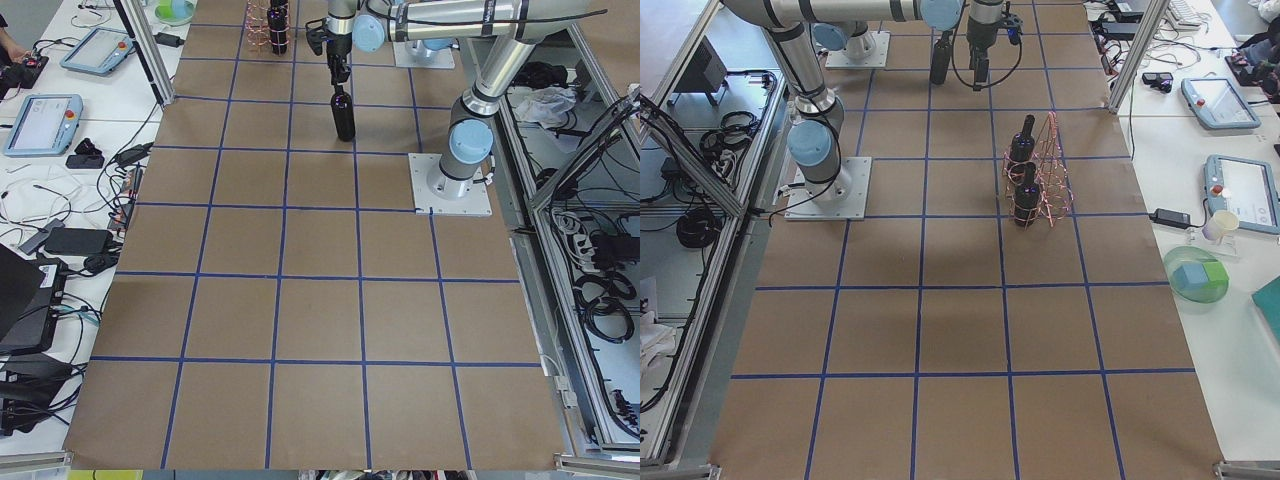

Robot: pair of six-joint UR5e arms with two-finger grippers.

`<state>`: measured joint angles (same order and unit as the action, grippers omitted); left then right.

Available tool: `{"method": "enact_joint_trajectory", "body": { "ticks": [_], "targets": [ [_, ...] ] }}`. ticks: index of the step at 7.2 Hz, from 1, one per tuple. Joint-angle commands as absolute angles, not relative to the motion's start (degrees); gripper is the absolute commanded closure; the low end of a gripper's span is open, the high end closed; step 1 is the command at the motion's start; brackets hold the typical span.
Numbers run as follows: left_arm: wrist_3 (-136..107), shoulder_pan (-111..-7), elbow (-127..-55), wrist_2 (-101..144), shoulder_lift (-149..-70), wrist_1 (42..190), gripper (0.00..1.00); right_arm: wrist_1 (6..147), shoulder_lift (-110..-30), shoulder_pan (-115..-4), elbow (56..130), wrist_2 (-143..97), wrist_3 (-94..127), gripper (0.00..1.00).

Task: Place wine into wine basket
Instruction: 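Lower the bottle upright onto the table and open the left gripper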

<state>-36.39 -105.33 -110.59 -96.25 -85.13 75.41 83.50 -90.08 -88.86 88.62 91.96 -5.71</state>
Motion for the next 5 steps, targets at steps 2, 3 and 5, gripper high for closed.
{"method": "enact_joint_trajectory", "body": {
  "ticks": [2, 3, 5],
  "targets": [
    [-36.6, -105.2, -110.6, -96.3, -85.3, 75.4, 0.41, 83.5, -90.1, -88.9, 88.7, 92.9, -5.7, 0.00],
    [-36.6, -105.2, -110.6, -96.3, -85.3, 75.4, 0.32, 83.7, -90.2, -88.9, 88.7, 92.8, -5.5, 0.00],
    [-36.7, -105.2, -110.6, -96.4, -85.3, 75.4, 0.32, 83.5, -90.1, -88.9, 88.7, 92.9, -5.7, 0.00]
  ]
}}
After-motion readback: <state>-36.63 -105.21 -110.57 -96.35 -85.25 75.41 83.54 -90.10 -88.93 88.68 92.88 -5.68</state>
